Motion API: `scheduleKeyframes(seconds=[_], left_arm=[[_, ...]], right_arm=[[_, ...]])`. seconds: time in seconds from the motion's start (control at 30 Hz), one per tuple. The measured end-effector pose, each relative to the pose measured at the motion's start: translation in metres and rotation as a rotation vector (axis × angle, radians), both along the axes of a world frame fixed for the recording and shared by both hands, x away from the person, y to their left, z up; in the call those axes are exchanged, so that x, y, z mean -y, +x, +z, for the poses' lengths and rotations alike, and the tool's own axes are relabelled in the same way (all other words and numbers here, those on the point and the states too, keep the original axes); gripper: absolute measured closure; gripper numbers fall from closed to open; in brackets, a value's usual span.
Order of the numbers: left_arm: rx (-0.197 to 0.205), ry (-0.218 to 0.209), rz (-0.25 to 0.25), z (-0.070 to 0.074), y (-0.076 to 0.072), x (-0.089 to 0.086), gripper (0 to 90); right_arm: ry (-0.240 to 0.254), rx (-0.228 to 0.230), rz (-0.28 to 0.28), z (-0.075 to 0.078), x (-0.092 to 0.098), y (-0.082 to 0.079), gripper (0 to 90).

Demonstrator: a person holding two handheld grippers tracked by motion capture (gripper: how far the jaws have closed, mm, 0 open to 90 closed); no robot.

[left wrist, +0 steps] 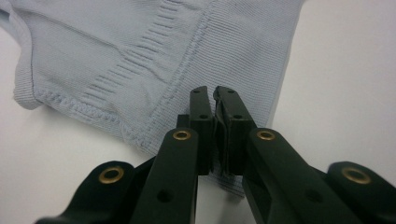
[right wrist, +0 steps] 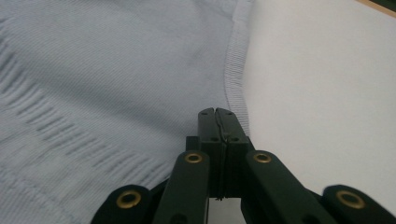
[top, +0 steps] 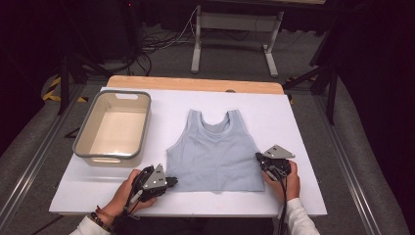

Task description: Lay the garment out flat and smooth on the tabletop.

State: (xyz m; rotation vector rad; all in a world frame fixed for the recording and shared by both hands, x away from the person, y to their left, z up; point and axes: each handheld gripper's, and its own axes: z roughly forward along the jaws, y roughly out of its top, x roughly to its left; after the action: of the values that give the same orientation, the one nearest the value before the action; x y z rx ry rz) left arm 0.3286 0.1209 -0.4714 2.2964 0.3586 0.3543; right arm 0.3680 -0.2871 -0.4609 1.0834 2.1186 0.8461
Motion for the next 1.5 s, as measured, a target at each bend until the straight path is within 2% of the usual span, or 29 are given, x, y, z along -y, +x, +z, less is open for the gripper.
scheduleKeyframes(seconds=[0.17, 0.23, 0.3, 0.37, 0.4, 0.5, 0.53, 0.63, 0.73, 0.77, 0.83, 0.9, 0.93, 1.0, 1.2, 1.33, 1.4, 1.5], left_arm=[[-0.003, -0.005, 0.003, 0.000, 0.000, 0.000, 85.5], [0.005, 0.003, 0.000, 0.000, 0.000, 0.000, 85.1], [0.018, -0.003, -0.003, 0.000, -0.002, 0.000, 84.6], [0.023, -0.017, 0.003, 0.000, -0.002, -0.002, 81.7], [0.018, -0.037, 0.006, 0.001, -0.002, -0.003, 81.7], [0.034, -0.064, 0.019, 0.006, -0.003, -0.007, 80.8], [0.045, -0.068, 0.017, 0.007, -0.002, -0.008, 79.6], [0.060, -0.079, 0.021, 0.010, -0.003, -0.012, 78.3], [0.078, -0.114, 0.025, 0.014, -0.003, -0.016, 74.5], [0.078, -0.114, 0.025, 0.014, -0.003, -0.016, 73.6], [0.103, -0.114, 0.034, 0.017, -0.004, -0.018, 71.4], [0.107, -0.124, 0.042, 0.017, -0.004, -0.018, 68.0], [0.112, -0.124, 0.042, 0.017, -0.005, -0.018, 64.5], [0.118, -0.131, 0.047, 0.017, -0.006, -0.018, 63.1], [0.137, -0.152, 0.067, 0.017, -0.009, -0.016, 48.8], [0.153, -0.165, 0.075, 0.018, -0.010, -0.018, 41.5], [0.143, -0.185, 0.077, 0.018, -0.010, -0.018, 35.2], [0.143, -0.206, 0.078, 0.018, -0.010, -0.021, 26.4]], right_arm=[[-0.069, 0.023, -0.078, 0.002, 0.003, 0.000, 87.9], [0.000, 0.009, -0.085, 0.000, 0.012, 0.001, 86.8], [0.002, 0.014, -0.087, 0.001, 0.013, 0.001, 86.6], [0.013, 0.031, -0.080, 0.003, 0.013, 0.000, 86.5], [0.018, 0.038, -0.076, 0.004, 0.012, -0.001, 86.4], [0.037, 0.069, -0.029, 0.008, 0.009, -0.006, 85.8], [0.051, 0.083, -0.008, 0.011, 0.008, -0.009, 84.7], [0.061, 0.099, 0.004, 0.014, 0.007, -0.012, 83.1], [0.112, 0.136, 0.054, 0.021, 0.005, -0.019, 77.6], [0.112, 0.136, 0.054, 0.021, 0.005, -0.019, 77.6], [0.140, 0.155, 0.091, 0.023, 0.004, -0.021, 72.3], [0.153, 0.166, 0.104, 0.025, 0.003, -0.024, 67.7], [0.158, 0.174, 0.110, 0.026, 0.001, -0.026, 60.2], [0.160, 0.174, 0.112, 0.027, 0.001, -0.027, 59.5], [0.181, 0.182, 0.159, 0.030, -0.007, -0.040, 37.1], [0.183, 0.192, 0.174, 0.030, -0.011, -0.045, 29.4], [0.178, 0.213, 0.183, 0.030, -0.012, -0.049, 23.8], [0.211, 0.219, 0.183, 0.030, -0.008, -0.053, 18.8]])
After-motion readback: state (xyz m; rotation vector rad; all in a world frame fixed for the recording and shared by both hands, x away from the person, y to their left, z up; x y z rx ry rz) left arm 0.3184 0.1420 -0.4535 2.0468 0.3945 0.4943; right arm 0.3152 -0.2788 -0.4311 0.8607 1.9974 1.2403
